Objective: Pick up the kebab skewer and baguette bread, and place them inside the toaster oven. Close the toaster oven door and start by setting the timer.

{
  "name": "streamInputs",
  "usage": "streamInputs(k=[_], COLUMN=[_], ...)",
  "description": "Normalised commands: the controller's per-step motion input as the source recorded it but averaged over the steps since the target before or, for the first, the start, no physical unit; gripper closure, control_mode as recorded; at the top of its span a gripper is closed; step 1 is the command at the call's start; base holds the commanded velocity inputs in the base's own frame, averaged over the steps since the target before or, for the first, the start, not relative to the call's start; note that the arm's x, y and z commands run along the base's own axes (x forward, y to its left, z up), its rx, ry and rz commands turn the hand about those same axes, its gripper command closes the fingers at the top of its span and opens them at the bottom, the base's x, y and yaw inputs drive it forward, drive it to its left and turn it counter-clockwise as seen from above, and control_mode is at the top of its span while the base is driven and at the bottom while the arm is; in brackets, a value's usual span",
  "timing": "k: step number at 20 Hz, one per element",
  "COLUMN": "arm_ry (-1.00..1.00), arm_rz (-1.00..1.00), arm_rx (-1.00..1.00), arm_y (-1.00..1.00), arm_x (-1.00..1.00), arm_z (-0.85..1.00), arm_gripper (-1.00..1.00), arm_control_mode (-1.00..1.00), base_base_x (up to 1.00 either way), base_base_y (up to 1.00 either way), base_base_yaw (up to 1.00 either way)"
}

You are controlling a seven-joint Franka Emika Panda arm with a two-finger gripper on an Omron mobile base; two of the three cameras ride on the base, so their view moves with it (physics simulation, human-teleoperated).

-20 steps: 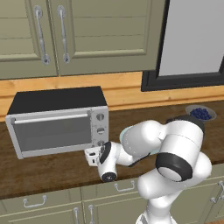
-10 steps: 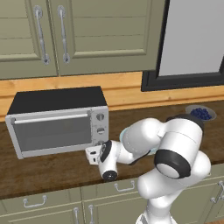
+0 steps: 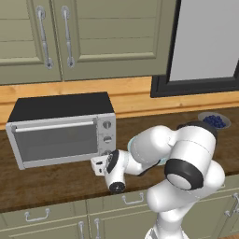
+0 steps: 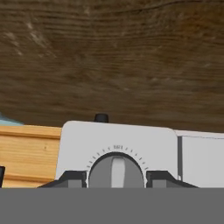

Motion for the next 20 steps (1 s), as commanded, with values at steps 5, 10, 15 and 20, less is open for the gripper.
streamInputs(k=[5,10,15,20], arm_ry=[0.0,-0.02,-0.04,-0.04], arm_rz=[0.0,0.0,0.0,0.0], arm_rx=[0.12,0.28,0.37,0.38], arm_y=[-0.03,-0.01,0.0,0.0], arm_x=[0.01,0.08,0.16,0.2], arm_z=[0.1,0.08,0.1,0.07], arm_gripper=[1.0,1.0,1.0,1.0], arm_control_mode=[-1.0,-1.0,-1.0,-1.0], base_base_x=[0.0,0.0,0.0,0.0], base_base_y=[0.0,0.0,0.0,0.0], base_base_yaw=[0.0,0.0,0.0,0.0])
